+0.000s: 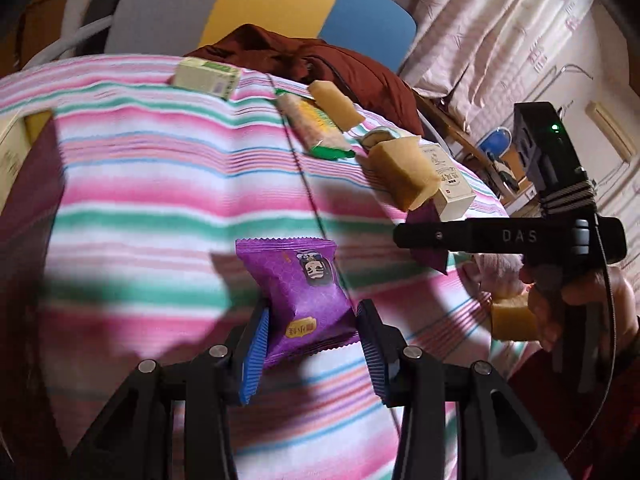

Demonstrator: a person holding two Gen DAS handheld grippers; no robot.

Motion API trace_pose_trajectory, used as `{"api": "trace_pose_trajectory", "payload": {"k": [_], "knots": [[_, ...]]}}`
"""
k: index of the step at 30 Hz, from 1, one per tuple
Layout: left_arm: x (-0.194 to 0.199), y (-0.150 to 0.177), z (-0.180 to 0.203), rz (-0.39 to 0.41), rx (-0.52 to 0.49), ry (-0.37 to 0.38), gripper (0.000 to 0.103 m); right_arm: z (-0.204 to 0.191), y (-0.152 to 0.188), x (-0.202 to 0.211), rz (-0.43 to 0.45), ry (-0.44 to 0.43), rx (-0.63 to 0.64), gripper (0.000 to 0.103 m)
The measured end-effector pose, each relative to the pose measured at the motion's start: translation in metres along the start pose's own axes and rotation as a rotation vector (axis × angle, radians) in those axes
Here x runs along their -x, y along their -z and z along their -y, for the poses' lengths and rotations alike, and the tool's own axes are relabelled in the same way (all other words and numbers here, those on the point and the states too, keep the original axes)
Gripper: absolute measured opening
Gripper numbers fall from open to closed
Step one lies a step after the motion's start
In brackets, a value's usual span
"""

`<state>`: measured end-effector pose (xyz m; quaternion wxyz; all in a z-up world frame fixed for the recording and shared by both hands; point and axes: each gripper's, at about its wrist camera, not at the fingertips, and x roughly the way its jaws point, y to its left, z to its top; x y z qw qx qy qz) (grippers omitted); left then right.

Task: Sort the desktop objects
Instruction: 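Carry both purple snack packets toward the gold tray with both tools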

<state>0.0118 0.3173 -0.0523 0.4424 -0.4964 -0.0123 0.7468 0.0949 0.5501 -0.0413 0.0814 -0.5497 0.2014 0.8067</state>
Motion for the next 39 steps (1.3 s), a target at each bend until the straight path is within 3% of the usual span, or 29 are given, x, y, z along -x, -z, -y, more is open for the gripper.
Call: {"api": "trace_pose_trajectory", "payload": {"k": [8,12,19,31,39], "knots": [[0.039,0.029,-0.006,0.01,0.034,0.107,0.043,-0.038,0.005,-0.012,-0.026,-0.114,0.056,0.055],[0.068,0.038,-0.009,0.049,0.004,0.104,0.043,-0.058,0.007,-0.02,-0.03,-0.175,0.085,0.055],[0.124,0.039,-0.033,0.14,0.059,0.123,0.043,-0.111,0.009,-0.007,0.034,-0.241,0.149,0.055],[0.19,0.039,-0.125,0.237,0.215,-0.052,0.043,-0.272,-0.021,0.001,0.078,-0.366,0.356,0.055],[0.215,0.036,-0.2,0.251,0.322,-0.233,0.043,-0.357,-0.052,-0.033,0.093,-0.27,0.478,0.057]]}}
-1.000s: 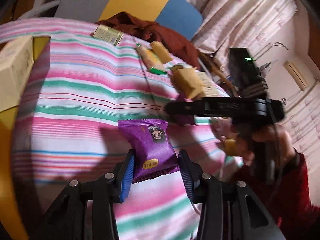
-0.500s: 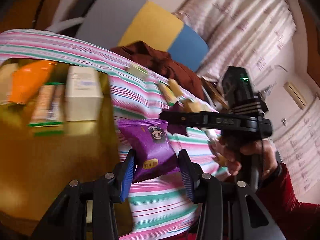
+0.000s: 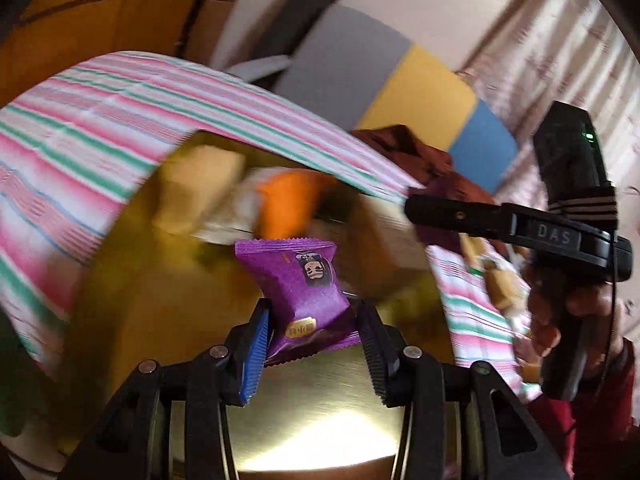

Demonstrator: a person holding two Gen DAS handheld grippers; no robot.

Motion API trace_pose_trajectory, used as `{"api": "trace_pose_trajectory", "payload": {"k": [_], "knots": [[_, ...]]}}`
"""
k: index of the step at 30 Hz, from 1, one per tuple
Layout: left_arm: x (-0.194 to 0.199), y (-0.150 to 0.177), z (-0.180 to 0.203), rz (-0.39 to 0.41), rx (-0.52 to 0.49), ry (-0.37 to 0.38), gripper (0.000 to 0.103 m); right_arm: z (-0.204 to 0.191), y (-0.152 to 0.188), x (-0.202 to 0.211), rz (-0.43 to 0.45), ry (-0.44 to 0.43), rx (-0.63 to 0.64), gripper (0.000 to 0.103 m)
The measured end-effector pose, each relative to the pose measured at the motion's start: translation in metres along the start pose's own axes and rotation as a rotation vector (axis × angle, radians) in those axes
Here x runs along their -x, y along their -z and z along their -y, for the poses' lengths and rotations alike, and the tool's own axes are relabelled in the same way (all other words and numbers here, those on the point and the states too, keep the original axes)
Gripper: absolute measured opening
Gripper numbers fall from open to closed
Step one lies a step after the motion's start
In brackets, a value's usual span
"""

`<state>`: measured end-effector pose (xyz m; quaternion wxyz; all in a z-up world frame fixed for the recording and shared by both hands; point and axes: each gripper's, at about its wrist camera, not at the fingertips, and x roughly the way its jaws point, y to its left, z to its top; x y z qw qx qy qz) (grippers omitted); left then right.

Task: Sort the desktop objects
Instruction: 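Carry both purple snack packets toward the gold tray with both tools, then open both tools to drop the purple packets into the gold tray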

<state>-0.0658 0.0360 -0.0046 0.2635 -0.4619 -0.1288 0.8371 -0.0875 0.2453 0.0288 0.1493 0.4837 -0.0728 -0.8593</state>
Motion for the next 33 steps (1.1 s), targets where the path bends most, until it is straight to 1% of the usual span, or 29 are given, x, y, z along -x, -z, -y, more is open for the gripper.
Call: {"api": "trace_pose_trajectory", "payload": {"k": [4,5,6,7,8,9,11,12,14,16,22,29,31,33], "knots": [[-0.008,-0.007,-0.03,-0.016,0.03,-0.09,0.044,-0.003,-0.013,-0.017,0.01,0.078,0.002,0.059],[-0.012,-0.01,-0.036,-0.023,0.027,-0.129,0.044,-0.002,-0.014,-0.018,0.013,0.088,-0.005,0.06],[-0.013,-0.01,-0.041,-0.029,0.016,-0.15,0.045,-0.002,-0.015,-0.018,0.02,0.093,-0.012,0.067],[-0.015,-0.011,-0.04,-0.034,0.004,-0.152,0.045,-0.001,-0.015,-0.016,0.03,0.092,-0.019,0.077],[-0.018,-0.013,-0.038,-0.037,-0.013,-0.176,0.044,-0.002,-0.014,-0.013,0.043,0.089,-0.024,0.081],[-0.019,-0.013,-0.036,-0.034,-0.034,-0.205,0.046,-0.003,-0.012,-0.01,0.057,0.091,-0.029,0.088],[-0.019,-0.012,-0.027,-0.022,-0.069,-0.254,0.052,-0.003,-0.01,-0.004,0.079,0.095,-0.033,0.09],[-0.017,-0.012,-0.025,-0.008,-0.08,-0.272,0.053,-0.003,-0.009,-0.001,0.084,0.096,-0.034,0.09],[-0.011,-0.009,-0.021,0.011,-0.084,-0.268,0.053,-0.003,-0.006,0.005,0.097,0.093,-0.035,0.09],[-0.005,-0.008,-0.019,0.021,-0.068,-0.258,0.053,-0.002,-0.002,0.011,0.108,0.088,-0.041,0.091],[0.007,-0.004,-0.019,0.044,0.007,-0.257,0.053,0.002,0.011,0.02,0.113,0.058,-0.068,0.093],[0.017,0.005,-0.014,0.037,0.068,-0.25,0.054,0.004,0.027,0.029,0.124,0.034,-0.086,0.094],[0.017,0.007,-0.011,0.032,0.075,-0.237,0.054,0.006,0.032,0.032,0.124,0.034,-0.089,0.095],[0.018,0.011,-0.003,0.031,0.061,-0.235,0.054,0.009,0.038,0.037,0.128,0.039,-0.096,0.095]]}}
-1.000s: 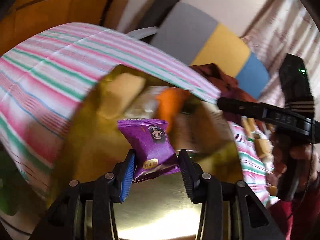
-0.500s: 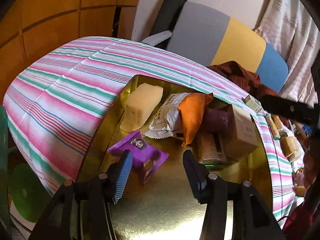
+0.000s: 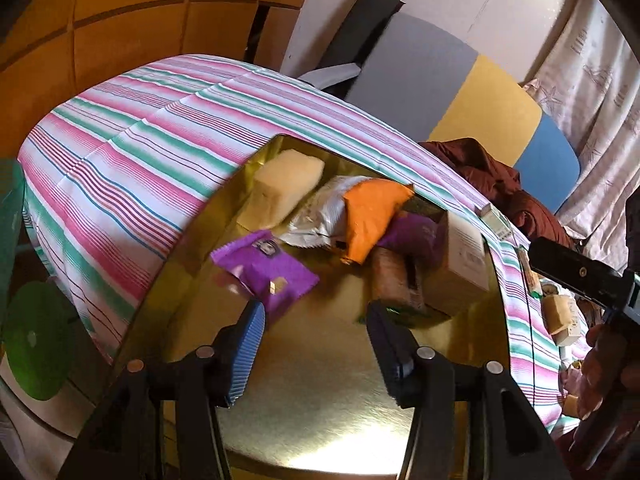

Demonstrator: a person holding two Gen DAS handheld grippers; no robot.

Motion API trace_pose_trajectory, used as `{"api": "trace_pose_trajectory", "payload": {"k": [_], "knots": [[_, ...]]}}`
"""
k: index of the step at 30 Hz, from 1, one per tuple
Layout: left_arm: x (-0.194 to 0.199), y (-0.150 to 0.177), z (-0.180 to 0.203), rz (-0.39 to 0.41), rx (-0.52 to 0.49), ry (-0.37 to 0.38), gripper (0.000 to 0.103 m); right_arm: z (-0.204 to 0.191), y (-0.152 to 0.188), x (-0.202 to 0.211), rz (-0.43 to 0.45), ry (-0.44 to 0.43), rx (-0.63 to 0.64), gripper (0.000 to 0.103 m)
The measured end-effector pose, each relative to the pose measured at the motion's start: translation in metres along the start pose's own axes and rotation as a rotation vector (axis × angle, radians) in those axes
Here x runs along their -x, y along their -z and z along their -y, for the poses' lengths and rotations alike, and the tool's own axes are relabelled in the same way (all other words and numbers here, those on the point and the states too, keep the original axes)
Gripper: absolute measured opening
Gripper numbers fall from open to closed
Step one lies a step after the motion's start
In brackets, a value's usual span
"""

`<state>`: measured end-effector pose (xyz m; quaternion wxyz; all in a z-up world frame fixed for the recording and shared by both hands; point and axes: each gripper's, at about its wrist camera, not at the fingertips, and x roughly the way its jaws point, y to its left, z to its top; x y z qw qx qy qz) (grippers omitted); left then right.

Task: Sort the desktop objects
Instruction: 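Open both tools to drop the purple packets into the gold tray, then move both tools back over the table toward the remaining items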

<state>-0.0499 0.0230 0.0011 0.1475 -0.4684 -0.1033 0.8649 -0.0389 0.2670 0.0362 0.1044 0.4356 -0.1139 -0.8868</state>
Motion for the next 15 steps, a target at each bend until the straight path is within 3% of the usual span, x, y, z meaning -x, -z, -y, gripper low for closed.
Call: {"api": "trace_pose_trajectory", "payload": {"k": [7,15], "knots": [[0.003,0.011,0.035,-0.011,-0.109,0.004,0.054,0.037,0.02,0.028,-0.016,0.072,-0.033,0.099],[-0.001,0.023,0.08,-0.05,-0.187,0.06,0.054,0.117,0.05,0.065,-0.04,0.209,-0.13,0.1]]}}
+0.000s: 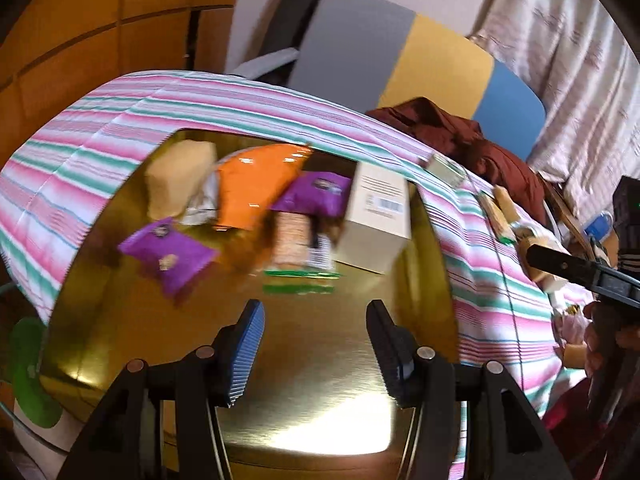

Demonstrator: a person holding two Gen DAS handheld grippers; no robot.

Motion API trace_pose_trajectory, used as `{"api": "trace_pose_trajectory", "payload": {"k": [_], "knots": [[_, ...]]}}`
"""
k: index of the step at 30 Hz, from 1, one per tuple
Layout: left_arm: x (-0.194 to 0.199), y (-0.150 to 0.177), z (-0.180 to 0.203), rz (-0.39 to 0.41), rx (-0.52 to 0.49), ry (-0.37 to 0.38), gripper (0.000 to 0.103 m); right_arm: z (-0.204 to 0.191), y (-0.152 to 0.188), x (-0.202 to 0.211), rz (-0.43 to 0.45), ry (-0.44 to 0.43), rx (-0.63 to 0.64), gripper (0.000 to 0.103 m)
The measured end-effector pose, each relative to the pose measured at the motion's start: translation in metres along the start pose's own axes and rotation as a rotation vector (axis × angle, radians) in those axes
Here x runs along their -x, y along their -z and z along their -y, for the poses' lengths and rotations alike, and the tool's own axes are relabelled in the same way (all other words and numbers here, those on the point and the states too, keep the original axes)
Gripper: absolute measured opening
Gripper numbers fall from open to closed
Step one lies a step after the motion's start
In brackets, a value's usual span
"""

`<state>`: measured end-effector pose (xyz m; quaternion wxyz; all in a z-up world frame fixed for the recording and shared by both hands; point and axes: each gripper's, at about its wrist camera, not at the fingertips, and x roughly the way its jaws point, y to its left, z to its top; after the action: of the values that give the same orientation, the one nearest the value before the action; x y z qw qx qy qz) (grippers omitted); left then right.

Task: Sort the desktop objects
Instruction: 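Move both tools back over the table toward the remaining items, then grasp the beige printed tea box with the right tool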

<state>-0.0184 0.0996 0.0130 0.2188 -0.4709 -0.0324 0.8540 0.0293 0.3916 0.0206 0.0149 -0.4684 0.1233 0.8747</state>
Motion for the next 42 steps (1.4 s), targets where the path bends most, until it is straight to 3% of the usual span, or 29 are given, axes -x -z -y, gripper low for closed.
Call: {"api": "trace_pose_trajectory", "payload": {"k": [5,8,10,13,17,20,22,25,26,28,31,34,35,37,42], "knots": [[0.001,0.0,0.032,0.004,-0.053,0.068,0.054,0.062,0.003,0.011,-0.002,0.101,-0.057,0.1],[0.0,-0.003,0.048,0.015,-0.081,0.121,0.054,0.102,-0.004,0.018,0.03,0.205,-0.086,0.1],[-0.002,-0.005,0.063,0.008,-0.11,0.147,0.054,0.123,-0.011,0.023,0.073,0.323,-0.044,0.1],[-0.007,-0.005,0.082,-0.005,-0.147,0.15,0.054,0.147,-0.017,0.019,0.089,0.373,-0.013,0.1],[-0.016,-0.004,0.102,-0.026,-0.172,0.155,0.054,0.183,-0.018,-0.001,0.043,0.297,-0.127,0.1],[-0.022,-0.004,0.111,-0.037,-0.182,0.154,0.054,0.187,-0.013,-0.017,-0.044,0.205,-0.183,0.1],[-0.026,-0.004,0.119,-0.045,-0.185,0.165,0.054,0.172,-0.009,-0.016,-0.07,0.047,-0.161,0.102],[-0.033,-0.003,0.128,-0.057,-0.194,0.166,0.054,0.156,-0.011,0.0,-0.027,-0.207,-0.161,0.101],[-0.036,-0.003,0.131,-0.062,-0.195,0.169,0.054,0.155,-0.012,0.005,-0.007,-0.221,-0.158,0.101],[-0.041,-0.004,0.137,-0.075,-0.2,0.171,0.054,0.162,-0.015,0.02,0.065,-0.103,-0.149,0.101],[-0.047,-0.005,0.143,-0.087,-0.199,0.179,0.054,0.188,-0.016,0.042,0.147,0.188,-0.182,0.102],[-0.054,-0.007,0.149,-0.11,-0.199,0.184,0.054,0.219,-0.017,0.049,0.146,0.436,-0.23,0.102],[-0.057,-0.007,0.151,-0.119,-0.198,0.193,0.054,0.227,-0.017,0.046,0.13,0.478,-0.247,0.102],[-0.06,-0.008,0.154,-0.131,-0.199,0.198,0.054,0.244,-0.013,0.043,0.086,0.524,-0.275,0.101],[-0.071,-0.014,0.165,-0.155,-0.193,0.219,0.054,0.257,-0.009,0.02,0.004,0.392,-0.329,0.096]]}}
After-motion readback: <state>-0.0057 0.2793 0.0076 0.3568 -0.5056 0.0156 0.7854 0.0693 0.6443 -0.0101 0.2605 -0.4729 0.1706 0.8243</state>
